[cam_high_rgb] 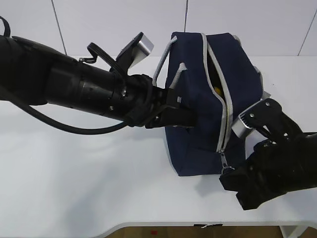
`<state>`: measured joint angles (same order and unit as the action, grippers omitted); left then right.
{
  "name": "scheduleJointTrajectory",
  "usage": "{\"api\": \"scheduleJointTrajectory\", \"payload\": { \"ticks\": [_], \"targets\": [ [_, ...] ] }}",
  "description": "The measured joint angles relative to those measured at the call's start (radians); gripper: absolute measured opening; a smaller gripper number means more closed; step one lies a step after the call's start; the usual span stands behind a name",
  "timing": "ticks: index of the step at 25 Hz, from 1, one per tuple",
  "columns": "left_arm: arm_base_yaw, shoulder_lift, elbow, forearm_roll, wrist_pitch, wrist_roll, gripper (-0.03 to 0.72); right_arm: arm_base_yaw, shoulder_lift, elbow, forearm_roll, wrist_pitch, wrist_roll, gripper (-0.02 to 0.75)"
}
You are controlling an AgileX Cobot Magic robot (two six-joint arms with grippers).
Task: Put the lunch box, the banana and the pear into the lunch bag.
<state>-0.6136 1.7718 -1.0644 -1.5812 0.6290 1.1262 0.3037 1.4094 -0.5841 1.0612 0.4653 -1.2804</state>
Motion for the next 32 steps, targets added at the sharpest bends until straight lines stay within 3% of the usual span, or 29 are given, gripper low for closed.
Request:
{"api": "scheduleJointTrajectory", "payload": {
  "ticks": [16, 25, 32],
  "targets": [
    [0.0, 0.0, 0.0, 0.002, 0.0, 0.002, -0.008, 0.0, -0.055, -0.081, -0.182, 0.077, 0.216, 0.006],
    [0.0, 0.0, 0.0, 0.002, 0.0, 0.002, -0.008, 0.0, -0.055, -0.209, -0.503, 0.204, 0.496, 0.006],
    [0.0, 0.0, 0.0, 0.002, 0.0, 0.002, -0.008, 0.0, -0.055, -0.333, -0.615, 0.318, 0.606, 0.006]
  ]
}}
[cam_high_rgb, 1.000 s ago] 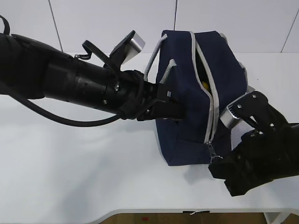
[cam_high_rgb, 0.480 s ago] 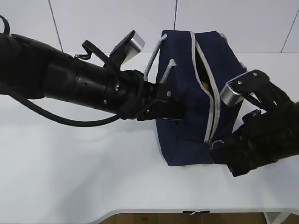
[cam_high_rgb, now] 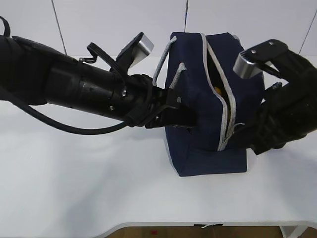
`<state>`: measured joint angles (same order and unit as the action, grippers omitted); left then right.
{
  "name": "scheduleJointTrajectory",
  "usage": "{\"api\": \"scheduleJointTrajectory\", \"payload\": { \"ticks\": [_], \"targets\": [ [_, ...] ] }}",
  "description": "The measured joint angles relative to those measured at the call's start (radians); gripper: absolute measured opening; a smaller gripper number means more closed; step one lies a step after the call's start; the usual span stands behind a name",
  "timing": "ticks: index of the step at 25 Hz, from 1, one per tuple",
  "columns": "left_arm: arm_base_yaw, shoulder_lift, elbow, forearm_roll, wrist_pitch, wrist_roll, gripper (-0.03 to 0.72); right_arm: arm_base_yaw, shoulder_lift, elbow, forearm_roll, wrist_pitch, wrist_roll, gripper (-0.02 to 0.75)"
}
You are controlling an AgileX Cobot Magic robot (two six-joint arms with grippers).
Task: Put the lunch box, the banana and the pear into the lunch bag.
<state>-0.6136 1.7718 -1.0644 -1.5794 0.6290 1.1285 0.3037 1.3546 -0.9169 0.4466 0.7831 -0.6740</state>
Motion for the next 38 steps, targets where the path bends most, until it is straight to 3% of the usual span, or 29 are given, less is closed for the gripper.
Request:
{"api": "scheduleJointTrajectory", "payload": {
  "ticks": [12, 38],
  "targets": [
    [0.0, 0.0, 0.0, 0.018, 0.0, 0.0, -0.008, 0.0, 0.002, -0.197, -0.093, 0.126, 0.253, 0.006],
    [0.0, 0.0, 0.0, 0.065, -0.015, 0.0, -0.009, 0.0, 0.198, -0.489, -0.131, 0.2, 0.429, 0.006]
  ]
}}
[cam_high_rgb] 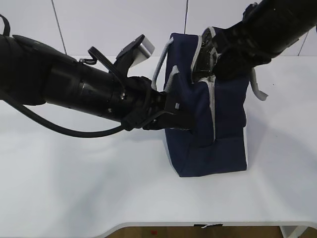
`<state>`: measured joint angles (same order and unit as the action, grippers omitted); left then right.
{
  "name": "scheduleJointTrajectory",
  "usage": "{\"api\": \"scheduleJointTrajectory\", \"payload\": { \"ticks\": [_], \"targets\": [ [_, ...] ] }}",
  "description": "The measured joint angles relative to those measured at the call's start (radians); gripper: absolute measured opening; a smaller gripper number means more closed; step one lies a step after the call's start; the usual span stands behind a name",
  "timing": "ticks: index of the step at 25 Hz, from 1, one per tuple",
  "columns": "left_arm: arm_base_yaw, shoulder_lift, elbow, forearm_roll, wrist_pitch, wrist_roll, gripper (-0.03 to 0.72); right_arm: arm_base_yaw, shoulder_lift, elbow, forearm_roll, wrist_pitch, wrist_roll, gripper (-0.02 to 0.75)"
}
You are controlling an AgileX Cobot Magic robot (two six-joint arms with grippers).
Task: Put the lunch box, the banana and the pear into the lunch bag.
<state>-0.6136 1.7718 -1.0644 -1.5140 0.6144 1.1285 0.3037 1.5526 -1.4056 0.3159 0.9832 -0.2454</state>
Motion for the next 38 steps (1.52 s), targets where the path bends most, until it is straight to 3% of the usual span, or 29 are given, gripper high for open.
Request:
{"api": "scheduleJointTrajectory", "payload": {
  "ticks": [11, 17, 28, 38],
  "targets": [
    [0.0, 0.0, 0.0, 0.002, -0.004, 0.0, -0.008, 0.0, 0.09, -0.159, -0.083, 0.163, 0.065, 0.006],
    [0.0, 0.0, 0.0, 0.018, -0.015, 0.0, -0.008, 0.0, 0.09, -0.232, -0.062, 0.281, 0.069, 0.006],
    [0.0, 0.0, -0.004, 0.029, -0.023, 0.002, -0.009, 0.0, 0.09, -0.331, -0.039, 0.314, 0.08, 0.006],
    [0.0, 0.0, -0.008, 0.029, -0.021, 0.002, -0.009, 0.0, 0.131, -0.421, -0.116, 0.322, 0.119, 0.006]
  ]
}}
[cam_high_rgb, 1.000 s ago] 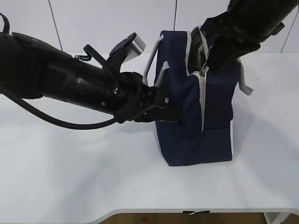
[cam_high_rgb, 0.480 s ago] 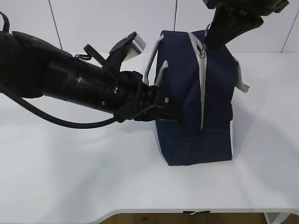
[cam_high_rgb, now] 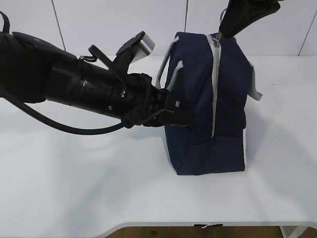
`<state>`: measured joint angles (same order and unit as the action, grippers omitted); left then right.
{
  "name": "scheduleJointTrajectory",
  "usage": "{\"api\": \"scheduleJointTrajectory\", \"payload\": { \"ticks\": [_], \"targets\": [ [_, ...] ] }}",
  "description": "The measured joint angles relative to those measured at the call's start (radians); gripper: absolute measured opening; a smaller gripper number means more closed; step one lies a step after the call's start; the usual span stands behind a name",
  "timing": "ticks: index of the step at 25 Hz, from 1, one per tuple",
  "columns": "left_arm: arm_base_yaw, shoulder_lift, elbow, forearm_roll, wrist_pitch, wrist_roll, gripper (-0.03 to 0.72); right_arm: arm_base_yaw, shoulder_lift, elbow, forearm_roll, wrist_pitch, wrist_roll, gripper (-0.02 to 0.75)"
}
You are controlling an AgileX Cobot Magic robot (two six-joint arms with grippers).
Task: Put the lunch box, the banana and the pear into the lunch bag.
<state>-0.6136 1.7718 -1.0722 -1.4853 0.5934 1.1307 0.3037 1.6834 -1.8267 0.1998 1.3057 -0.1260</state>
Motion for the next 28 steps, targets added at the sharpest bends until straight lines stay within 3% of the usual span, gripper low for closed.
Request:
{"api": "scheduleJointTrajectory", "payload": {
  "ticks": [18, 28],
  "targets": [
    [0.0, 0.0, 0.0, 0.009, 0.025, 0.0, -0.009, 0.0, 0.253, -0.278, -0.139, -0.085, 0.014, 0.006],
    [0.0, 0.0, 0.0, 0.021, 0.062, -0.002, -0.008, -0.004, 0.359, -0.348, -0.2, -0.196, 0.033, 0.006]
  ]
}}
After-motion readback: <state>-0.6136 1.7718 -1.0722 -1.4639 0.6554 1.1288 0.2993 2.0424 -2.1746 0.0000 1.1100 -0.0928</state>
